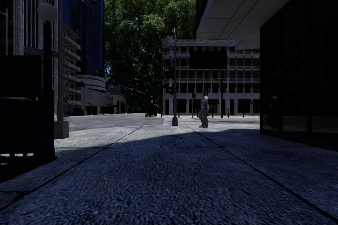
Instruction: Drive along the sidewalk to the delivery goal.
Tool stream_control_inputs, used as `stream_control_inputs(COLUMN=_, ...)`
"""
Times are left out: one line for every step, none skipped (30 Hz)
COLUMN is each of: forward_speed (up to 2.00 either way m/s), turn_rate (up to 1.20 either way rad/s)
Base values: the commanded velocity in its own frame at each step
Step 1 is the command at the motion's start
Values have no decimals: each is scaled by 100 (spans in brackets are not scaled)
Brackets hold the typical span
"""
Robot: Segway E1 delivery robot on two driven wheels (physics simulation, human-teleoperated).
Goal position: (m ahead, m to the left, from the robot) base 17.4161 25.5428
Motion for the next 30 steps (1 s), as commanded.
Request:
stream_control_inputs(forward_speed=200, turn_rate=0)
stream_control_inputs(forward_speed=200, turn_rate=0)
stream_control_inputs(forward_speed=200, turn_rate=0)
stream_control_inputs(forward_speed=200, turn_rate=0)
stream_control_inputs(forward_speed=200, turn_rate=0)
stream_control_inputs(forward_speed=200, turn_rate=0)
stream_control_inputs(forward_speed=200, turn_rate=0)
stream_control_inputs(forward_speed=200, turn_rate=0)
stream_control_inputs(forward_speed=200, turn_rate=0)
stream_control_inputs(forward_speed=200, turn_rate=0)
stream_control_inputs(forward_speed=200, turn_rate=0)
stream_control_inputs(forward_speed=200, turn_rate=0)
stream_control_inputs(forward_speed=200, turn_rate=0)
stream_control_inputs(forward_speed=200, turn_rate=0)
stream_control_inputs(forward_speed=200, turn_rate=0)
stream_control_inputs(forward_speed=199, turn_rate=0)
stream_control_inputs(forward_speed=195, turn_rate=0)
stream_control_inputs(forward_speed=194, turn_rate=6)
stream_control_inputs(forward_speed=194, turn_rate=23)
stream_control_inputs(forward_speed=193, turn_rate=30)
stream_control_inputs(forward_speed=192, turn_rate=31)
stream_control_inputs(forward_speed=182, turn_rate=32)
stream_control_inputs(forward_speed=170, turn_rate=32)
stream_control_inputs(forward_speed=161, turn_rate=37)
stream_control_inputs(forward_speed=153, turn_rate=45)
stream_control_inputs(forward_speed=148, turn_rate=48)
stream_control_inputs(forward_speed=144, turn_rate=49)
stream_control_inputs(forward_speed=142, turn_rate=52)
stream_control_inputs(forward_speed=142, turn_rate=52)
stream_control_inputs(forward_speed=141, turn_rate=56)
